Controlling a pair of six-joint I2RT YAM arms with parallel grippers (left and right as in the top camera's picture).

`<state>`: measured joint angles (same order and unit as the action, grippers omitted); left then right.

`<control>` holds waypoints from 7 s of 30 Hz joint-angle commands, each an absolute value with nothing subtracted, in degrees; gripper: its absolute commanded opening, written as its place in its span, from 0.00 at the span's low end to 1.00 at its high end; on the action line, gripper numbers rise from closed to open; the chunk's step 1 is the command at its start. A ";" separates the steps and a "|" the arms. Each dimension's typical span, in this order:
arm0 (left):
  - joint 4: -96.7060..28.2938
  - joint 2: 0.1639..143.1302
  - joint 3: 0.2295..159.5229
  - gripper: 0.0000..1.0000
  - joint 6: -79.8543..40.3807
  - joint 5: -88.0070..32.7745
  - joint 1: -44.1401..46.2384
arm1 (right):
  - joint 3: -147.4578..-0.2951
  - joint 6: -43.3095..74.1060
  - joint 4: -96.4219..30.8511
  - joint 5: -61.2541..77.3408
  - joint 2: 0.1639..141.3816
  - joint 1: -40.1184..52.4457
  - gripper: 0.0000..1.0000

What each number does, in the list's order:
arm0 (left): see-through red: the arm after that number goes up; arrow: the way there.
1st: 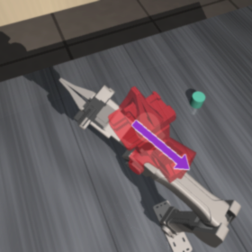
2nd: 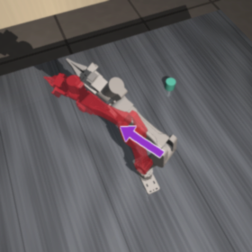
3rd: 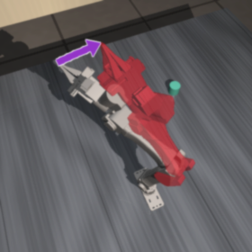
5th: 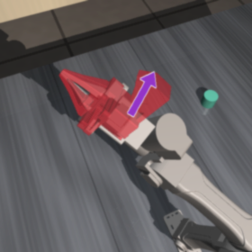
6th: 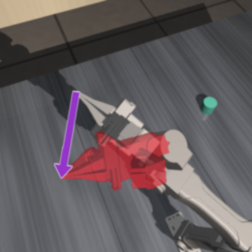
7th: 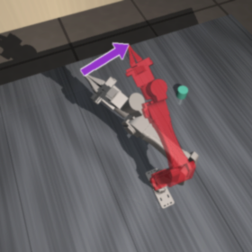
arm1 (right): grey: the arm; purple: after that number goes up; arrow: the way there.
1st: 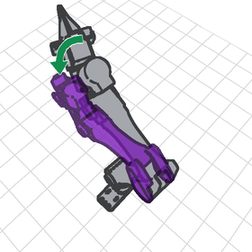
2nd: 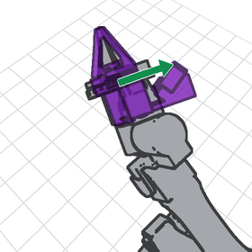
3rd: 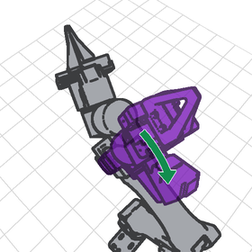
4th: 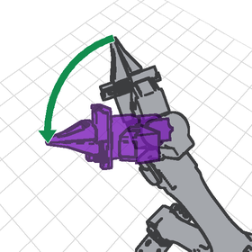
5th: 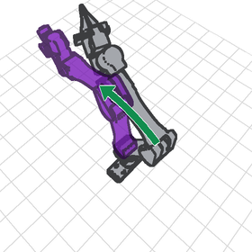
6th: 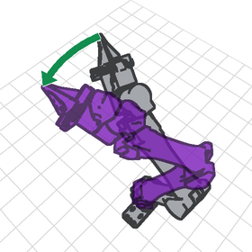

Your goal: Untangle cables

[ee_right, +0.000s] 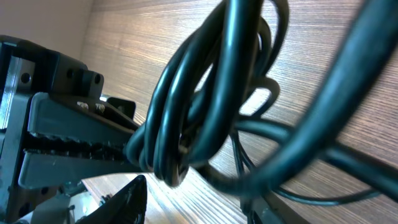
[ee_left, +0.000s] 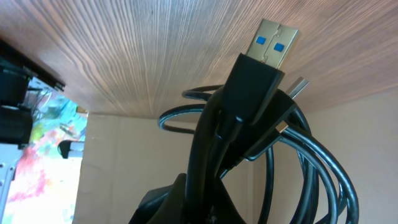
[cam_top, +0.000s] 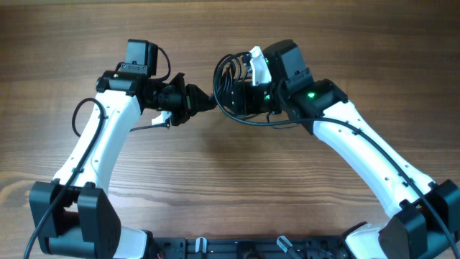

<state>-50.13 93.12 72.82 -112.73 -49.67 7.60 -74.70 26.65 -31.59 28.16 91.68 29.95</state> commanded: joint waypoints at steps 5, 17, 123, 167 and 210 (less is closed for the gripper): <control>-49.95 92.58 73.52 0.04 -109.21 -58.37 7.99 | -74.54 26.09 -27.77 25.45 95.70 31.33 0.46; -49.95 92.58 73.52 0.04 -108.18 -60.42 9.26 | -74.54 29.06 -23.83 16.05 96.25 31.33 0.38; -47.07 92.60 73.52 0.04 -27.16 -13.82 10.28 | -74.56 13.56 -50.37 21.21 93.47 18.79 0.04; -46.65 92.60 73.45 0.13 -22.68 -14.09 10.28 | -74.56 14.17 -48.58 25.87 93.47 19.14 0.05; -41.50 99.20 75.99 0.29 -20.21 -28.88 18.63 | -74.56 4.69 -46.09 42.37 93.47 21.37 0.05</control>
<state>-41.85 97.30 75.81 -18.74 -28.29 17.45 -74.48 6.11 -46.65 42.28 93.76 21.23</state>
